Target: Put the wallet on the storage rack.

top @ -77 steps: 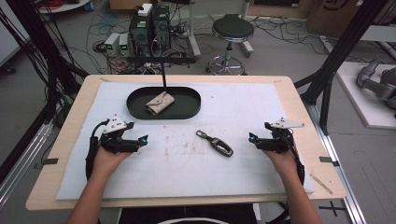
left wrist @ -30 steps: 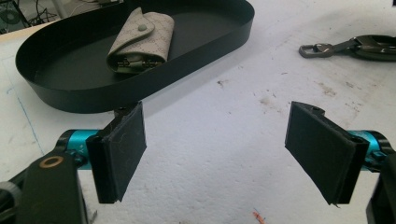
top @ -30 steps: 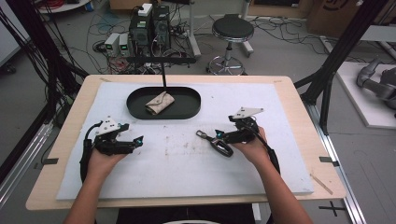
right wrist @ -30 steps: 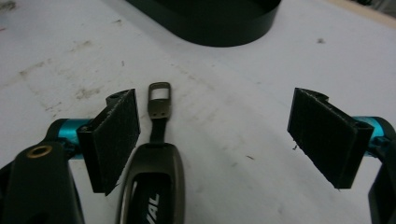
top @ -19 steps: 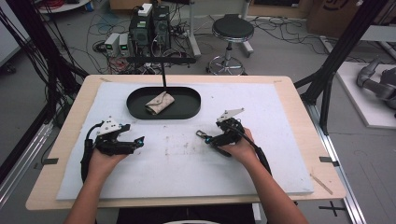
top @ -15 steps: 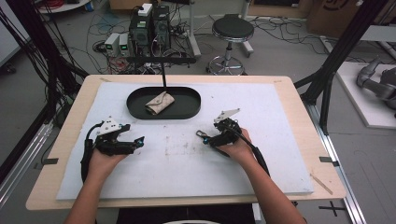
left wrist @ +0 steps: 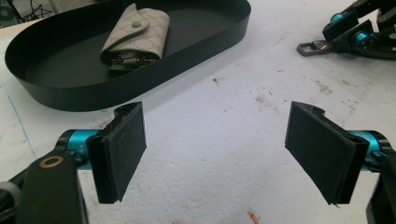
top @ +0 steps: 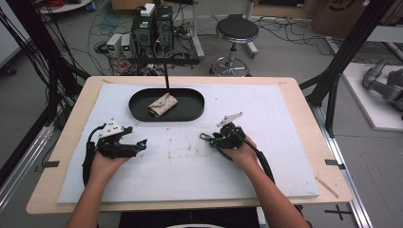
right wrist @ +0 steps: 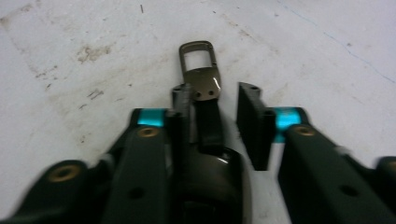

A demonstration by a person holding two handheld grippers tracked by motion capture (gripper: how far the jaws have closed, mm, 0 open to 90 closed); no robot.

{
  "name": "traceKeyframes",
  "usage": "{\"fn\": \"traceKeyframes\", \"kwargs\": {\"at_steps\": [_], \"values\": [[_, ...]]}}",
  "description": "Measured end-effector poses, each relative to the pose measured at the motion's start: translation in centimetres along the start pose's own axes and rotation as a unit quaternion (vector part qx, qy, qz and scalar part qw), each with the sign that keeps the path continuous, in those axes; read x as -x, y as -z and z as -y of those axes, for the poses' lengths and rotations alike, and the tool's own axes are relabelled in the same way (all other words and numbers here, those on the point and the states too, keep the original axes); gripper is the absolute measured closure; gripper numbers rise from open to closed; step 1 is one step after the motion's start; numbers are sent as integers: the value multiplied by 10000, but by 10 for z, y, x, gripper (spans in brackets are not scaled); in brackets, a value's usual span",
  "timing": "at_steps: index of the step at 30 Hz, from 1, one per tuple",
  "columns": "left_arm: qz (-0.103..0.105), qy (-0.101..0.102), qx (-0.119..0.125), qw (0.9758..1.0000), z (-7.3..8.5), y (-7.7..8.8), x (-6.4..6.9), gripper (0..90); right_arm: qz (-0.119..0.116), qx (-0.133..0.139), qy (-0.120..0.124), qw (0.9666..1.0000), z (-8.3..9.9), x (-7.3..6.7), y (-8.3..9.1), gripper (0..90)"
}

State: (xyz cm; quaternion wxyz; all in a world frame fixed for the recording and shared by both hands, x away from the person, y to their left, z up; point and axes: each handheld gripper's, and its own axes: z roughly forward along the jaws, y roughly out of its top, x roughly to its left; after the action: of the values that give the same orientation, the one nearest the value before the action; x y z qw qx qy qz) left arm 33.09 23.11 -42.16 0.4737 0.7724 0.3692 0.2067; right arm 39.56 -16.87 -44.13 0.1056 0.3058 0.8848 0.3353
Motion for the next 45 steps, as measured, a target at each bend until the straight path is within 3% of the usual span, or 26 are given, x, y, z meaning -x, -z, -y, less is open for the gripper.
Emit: {"fn": "traceKeyframes", "kwargs": {"at_steps": [2,11,15,19,27,34,45], "values": [[-10,-3,-3,10000,0,0,0,204,90,54,56,9999,2,-5,1,801],[-2,-27,-2,10000,-1,0,1,204,186,75,51,9998,1,-8,4,866],[-6,-20,-18,10000,0,0,1,204,194,252,-78,9995,1,-6,9,885],[-2,-8,-10,10000,0,0,1,204,28,534,-248,9983,-5,-1,22,890],[18,-29,12,10000,-2,1,1,204,10,773,-229,9967,-25,-1,42,892],[21,-4,36,10000,-2,1,2,204,16,1134,-323,9930,-41,6,56,893],[32,-3,35,10000,-2,1,2,204,80,1510,-233,9882,-77,18,74,893]]}}
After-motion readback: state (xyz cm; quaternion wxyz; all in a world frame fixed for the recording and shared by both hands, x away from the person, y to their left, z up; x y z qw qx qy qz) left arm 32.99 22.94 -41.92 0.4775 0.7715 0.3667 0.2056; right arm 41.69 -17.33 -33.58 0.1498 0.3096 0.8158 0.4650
